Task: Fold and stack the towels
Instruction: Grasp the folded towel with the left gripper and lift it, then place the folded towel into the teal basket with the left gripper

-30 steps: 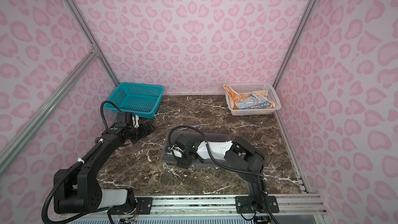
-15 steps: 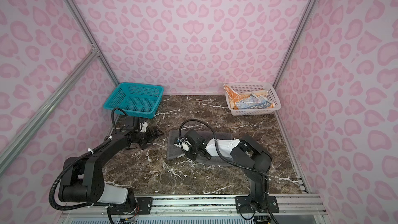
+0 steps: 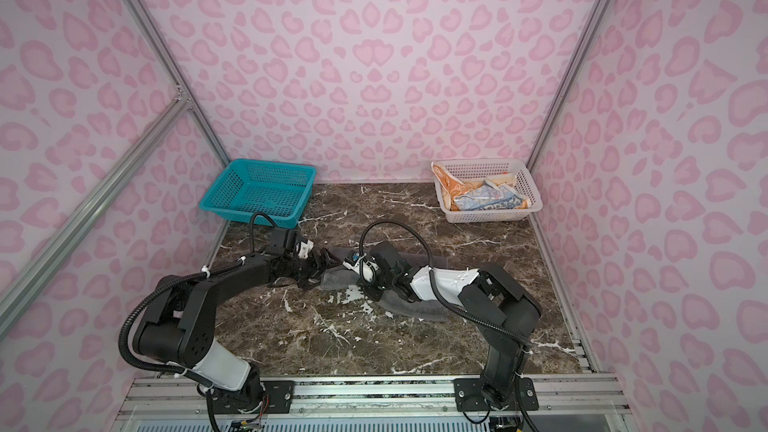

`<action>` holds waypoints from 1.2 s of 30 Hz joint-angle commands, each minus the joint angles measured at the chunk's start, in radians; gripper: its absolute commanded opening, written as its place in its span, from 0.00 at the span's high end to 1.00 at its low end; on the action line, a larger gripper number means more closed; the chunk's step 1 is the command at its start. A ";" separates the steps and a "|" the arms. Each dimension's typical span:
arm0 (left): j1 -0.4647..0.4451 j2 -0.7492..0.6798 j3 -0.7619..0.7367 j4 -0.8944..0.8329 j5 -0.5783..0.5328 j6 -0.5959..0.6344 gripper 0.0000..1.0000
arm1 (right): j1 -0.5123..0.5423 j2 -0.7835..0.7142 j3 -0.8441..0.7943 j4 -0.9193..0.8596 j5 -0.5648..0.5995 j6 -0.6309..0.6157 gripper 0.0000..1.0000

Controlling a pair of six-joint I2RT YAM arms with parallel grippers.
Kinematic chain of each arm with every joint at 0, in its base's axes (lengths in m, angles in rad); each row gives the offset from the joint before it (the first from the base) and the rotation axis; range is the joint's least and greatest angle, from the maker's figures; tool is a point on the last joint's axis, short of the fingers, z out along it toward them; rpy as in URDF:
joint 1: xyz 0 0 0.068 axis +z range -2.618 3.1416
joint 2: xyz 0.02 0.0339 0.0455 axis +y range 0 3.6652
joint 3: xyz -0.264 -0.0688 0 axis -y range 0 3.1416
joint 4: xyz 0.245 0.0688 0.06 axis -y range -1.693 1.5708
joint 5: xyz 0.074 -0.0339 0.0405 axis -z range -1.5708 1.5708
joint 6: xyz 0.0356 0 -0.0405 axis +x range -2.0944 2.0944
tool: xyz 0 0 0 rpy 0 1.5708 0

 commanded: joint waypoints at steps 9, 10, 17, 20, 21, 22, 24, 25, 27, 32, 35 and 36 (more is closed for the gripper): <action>-0.021 0.099 0.146 0.044 0.016 -0.005 0.71 | -0.001 -0.029 -0.044 0.089 0.028 0.052 0.62; -0.020 0.104 0.166 0.040 0.017 0.006 0.78 | -0.002 -0.041 -0.052 0.090 0.048 0.062 0.56; -0.013 0.169 0.382 -0.077 0.045 0.151 0.96 | -0.002 -0.144 -0.089 0.084 0.204 0.151 0.17; -0.013 0.189 0.520 -0.197 0.043 0.269 0.96 | -0.014 -0.205 -0.116 0.089 0.267 0.213 0.01; -0.013 0.189 0.569 -0.232 0.025 0.306 0.96 | -0.024 -0.226 -0.125 0.088 0.274 0.241 0.01; -0.013 0.192 0.617 -0.268 0.003 0.338 0.96 | -0.033 -0.246 -0.133 0.090 0.284 0.272 0.01; -0.008 0.204 0.697 -0.329 -0.036 0.388 0.96 | -0.047 -0.286 -0.154 0.097 0.303 0.319 0.01; -0.004 0.215 0.739 -0.358 -0.051 0.406 0.96 | -0.054 -0.306 -0.164 0.098 0.313 0.334 0.01; 0.002 0.237 0.816 -0.402 -0.072 0.440 0.96 | -0.066 -0.341 -0.171 0.091 0.333 0.357 0.01; 0.013 0.290 1.025 -0.529 -0.180 0.562 0.96 | -0.104 -0.411 -0.172 0.047 0.389 0.395 0.01; 0.026 0.313 1.137 -0.578 -0.233 0.633 0.96 | -0.132 -0.432 -0.168 0.030 0.378 0.391 0.01; 0.037 0.318 1.170 -0.588 -0.249 0.648 0.97 | -0.142 -0.434 -0.164 0.022 0.374 0.390 0.01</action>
